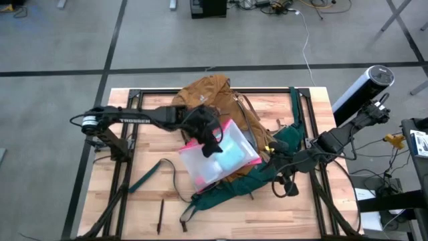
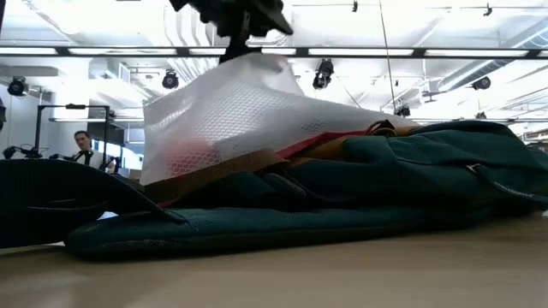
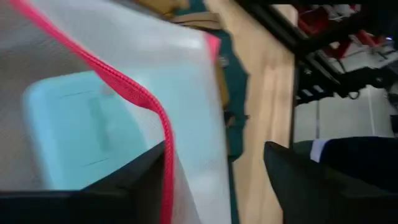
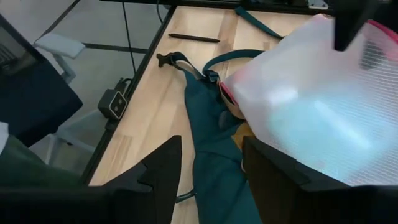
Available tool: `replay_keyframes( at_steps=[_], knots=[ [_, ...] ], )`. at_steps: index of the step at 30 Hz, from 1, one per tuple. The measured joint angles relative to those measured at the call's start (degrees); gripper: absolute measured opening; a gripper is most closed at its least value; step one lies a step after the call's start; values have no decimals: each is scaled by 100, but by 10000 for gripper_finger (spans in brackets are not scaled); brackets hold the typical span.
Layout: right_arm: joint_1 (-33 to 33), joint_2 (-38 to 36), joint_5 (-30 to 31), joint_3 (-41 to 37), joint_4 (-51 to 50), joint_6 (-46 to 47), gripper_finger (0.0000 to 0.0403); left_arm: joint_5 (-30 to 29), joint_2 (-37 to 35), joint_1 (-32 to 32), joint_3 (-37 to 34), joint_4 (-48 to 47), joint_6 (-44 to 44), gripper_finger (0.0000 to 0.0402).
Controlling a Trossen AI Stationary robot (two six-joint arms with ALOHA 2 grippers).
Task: Unpack backpack
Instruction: Remove the calculator from the pink zip bag
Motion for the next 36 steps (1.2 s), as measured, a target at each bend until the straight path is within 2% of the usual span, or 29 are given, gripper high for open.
replay_keyframes(
  at_steps=[4,7,9,13,18,22,28,33,36],
  knots=[
    [0,-13,418,12,-8,-167,150,-436,0,-611,71,644,-9,133],
    [-3,-8,919,114,83,-533,143,-1039,0,-1109,140,1170,153,44],
    [-9,31,962,230,87,-941,139,-1510,2,-1391,144,1457,264,13],
    [-15,340,886,598,90,-1777,136,-2336,87,-1818,130,1756,300,8],
    [-123,1003,840,1231,45,-2501,140,-2404,589,-1996,162,2409,298,1],
    [-303,1487,519,1588,-299,-2515,153,-2400,1061,-1996,174,3040,232,0],
    [-327,1746,543,1835,-1457,-1257,169,-2450,1330,-1985,175,3089,14,0],
    [-106,1576,931,1597,-1449,184,176,-2788,1255,-1977,175,3066,76,0],
    [74,1620,1314,1414,-1372,664,184,-2998,1153,-1960,184,3114,310,0]
  ],
)
